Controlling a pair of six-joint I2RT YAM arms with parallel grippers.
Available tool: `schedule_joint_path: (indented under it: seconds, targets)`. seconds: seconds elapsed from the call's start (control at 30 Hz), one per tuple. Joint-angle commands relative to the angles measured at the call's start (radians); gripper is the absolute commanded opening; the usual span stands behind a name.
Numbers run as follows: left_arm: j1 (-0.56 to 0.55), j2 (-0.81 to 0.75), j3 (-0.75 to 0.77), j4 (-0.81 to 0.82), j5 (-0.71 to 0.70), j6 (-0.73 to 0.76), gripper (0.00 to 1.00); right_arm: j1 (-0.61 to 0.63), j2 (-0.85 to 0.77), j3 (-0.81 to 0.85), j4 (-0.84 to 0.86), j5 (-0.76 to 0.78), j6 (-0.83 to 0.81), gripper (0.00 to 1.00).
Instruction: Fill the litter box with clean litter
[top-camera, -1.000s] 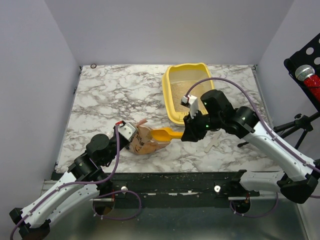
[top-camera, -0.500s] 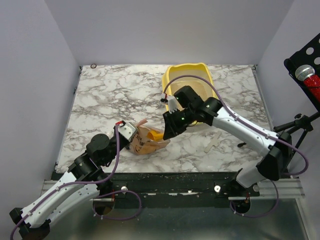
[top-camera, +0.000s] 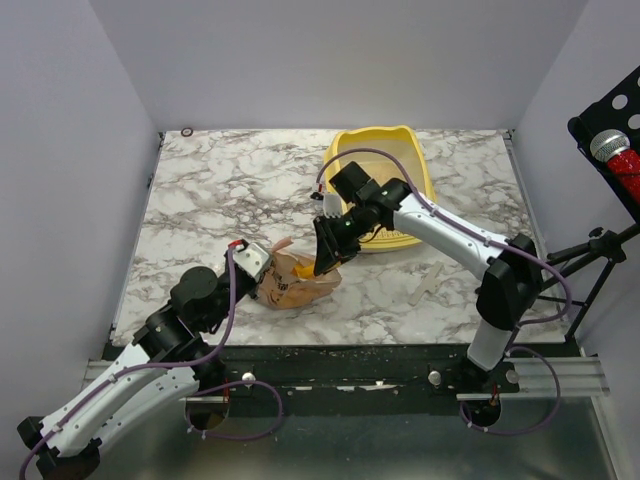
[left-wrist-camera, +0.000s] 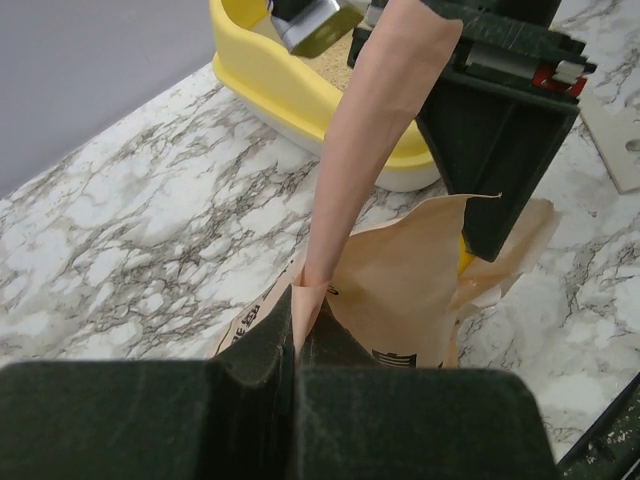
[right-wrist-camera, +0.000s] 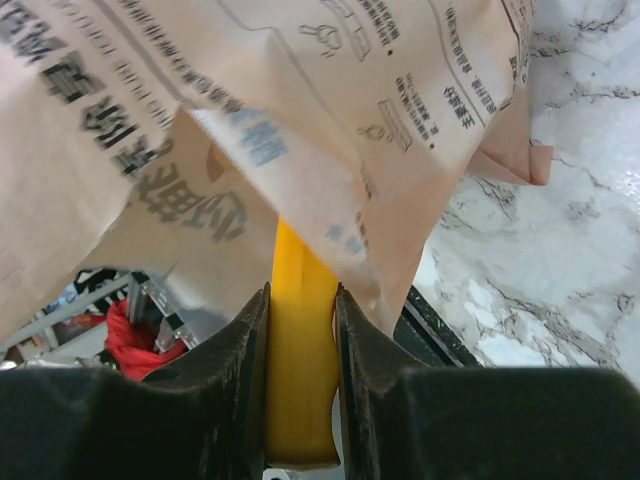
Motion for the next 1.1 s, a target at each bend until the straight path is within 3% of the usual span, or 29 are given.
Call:
schedule_joint_path:
  seconds: [0.0,0.27,0.63,0.8,1.07]
  targets:
    - [-0.004,-0.012,0.050,0.052,-0.019,-0.031,0.00,-0.003,0.088,-0.010,-0.038,-0.101,0.051,0.00]
    - [-0.004,-0.008,0.050,0.050,-0.027,-0.028,0.00,-0.014,0.087,-0.217,0.361,-0.215,0.189,0.00]
    - [-0.004,0.001,0.040,0.050,-0.026,-0.013,0.00,-0.019,0.013,-0.625,1.272,-0.357,0.445,0.00]
    - [-0.004,0.011,0.039,0.050,-0.021,-0.006,0.00,-0.019,0.067,-0.691,1.657,-0.382,0.600,0.00]
    - [-0.003,0.004,0.033,0.053,-0.024,0.000,0.00,-0.019,0.108,-0.739,2.007,-0.385,0.704,0.00]
